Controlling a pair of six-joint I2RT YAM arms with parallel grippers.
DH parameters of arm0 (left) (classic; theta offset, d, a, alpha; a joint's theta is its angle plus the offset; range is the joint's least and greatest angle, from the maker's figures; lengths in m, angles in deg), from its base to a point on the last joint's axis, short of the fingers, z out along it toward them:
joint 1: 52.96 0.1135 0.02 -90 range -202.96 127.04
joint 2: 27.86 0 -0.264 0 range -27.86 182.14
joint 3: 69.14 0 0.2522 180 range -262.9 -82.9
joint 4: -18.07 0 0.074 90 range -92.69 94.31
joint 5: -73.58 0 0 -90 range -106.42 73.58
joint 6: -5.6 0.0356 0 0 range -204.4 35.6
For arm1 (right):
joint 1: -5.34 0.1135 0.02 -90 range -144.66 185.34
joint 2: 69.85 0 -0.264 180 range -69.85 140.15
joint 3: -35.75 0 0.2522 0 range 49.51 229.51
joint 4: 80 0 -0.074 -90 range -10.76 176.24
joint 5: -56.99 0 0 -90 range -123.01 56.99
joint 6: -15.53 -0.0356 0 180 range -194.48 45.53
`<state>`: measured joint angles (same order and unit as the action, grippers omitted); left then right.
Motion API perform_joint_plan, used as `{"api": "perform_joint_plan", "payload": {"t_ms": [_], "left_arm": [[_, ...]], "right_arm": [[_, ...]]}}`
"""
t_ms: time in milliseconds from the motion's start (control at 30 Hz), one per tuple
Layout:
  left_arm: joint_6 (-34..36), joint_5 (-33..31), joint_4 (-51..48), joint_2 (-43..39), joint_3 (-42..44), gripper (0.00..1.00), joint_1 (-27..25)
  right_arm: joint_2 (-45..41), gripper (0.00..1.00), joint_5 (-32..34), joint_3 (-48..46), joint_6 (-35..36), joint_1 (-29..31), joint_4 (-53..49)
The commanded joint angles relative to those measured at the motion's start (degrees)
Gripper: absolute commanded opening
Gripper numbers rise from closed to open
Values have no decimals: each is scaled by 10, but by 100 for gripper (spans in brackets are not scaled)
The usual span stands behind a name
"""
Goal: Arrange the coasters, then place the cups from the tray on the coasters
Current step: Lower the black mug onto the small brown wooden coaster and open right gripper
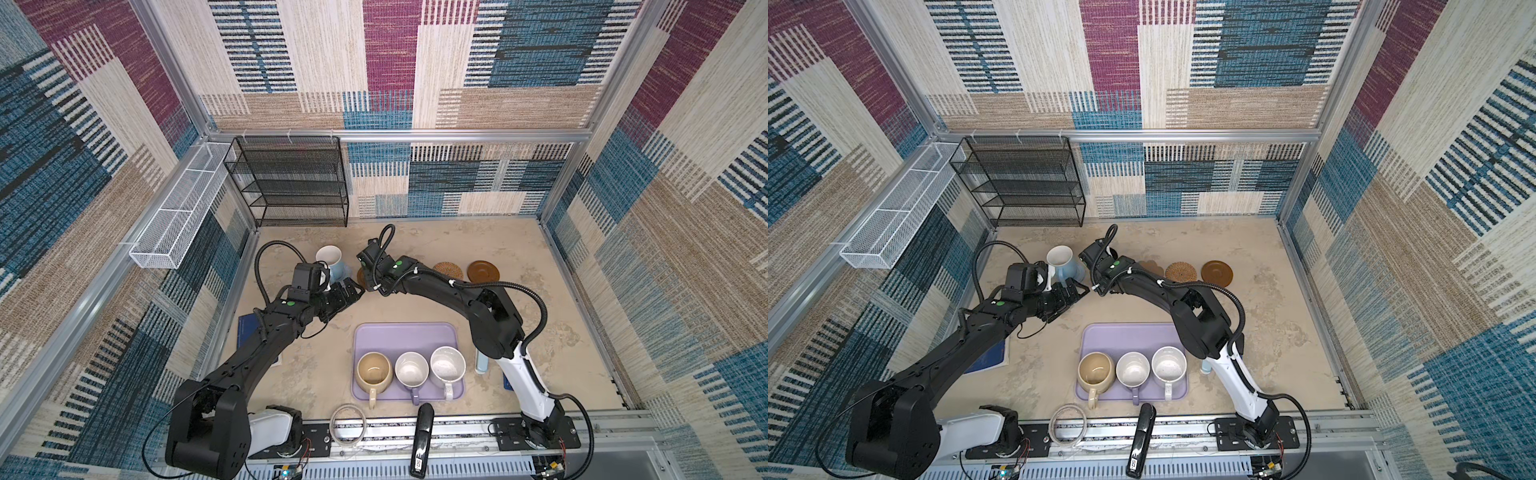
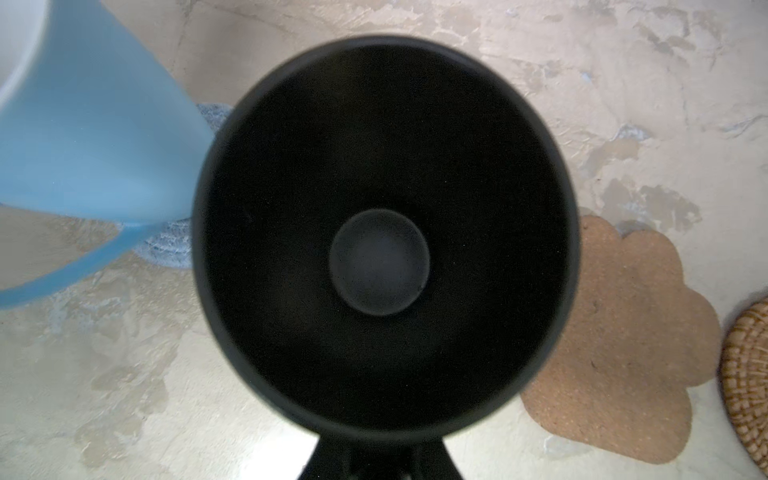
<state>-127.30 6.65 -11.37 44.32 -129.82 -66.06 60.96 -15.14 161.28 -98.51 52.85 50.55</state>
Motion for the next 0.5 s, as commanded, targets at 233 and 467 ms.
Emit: {"api": "perform_joint_plan", "payload": {"t_ms": [233,467], "left_arm": [[-2,7,13,-21,10,98,0],[17,-16,-28,-52,15,98,3]], "right_arm": [[-39,49,-84,-36,-15,3,39],[-67,48,-132,-77,-18,3,82]]}}
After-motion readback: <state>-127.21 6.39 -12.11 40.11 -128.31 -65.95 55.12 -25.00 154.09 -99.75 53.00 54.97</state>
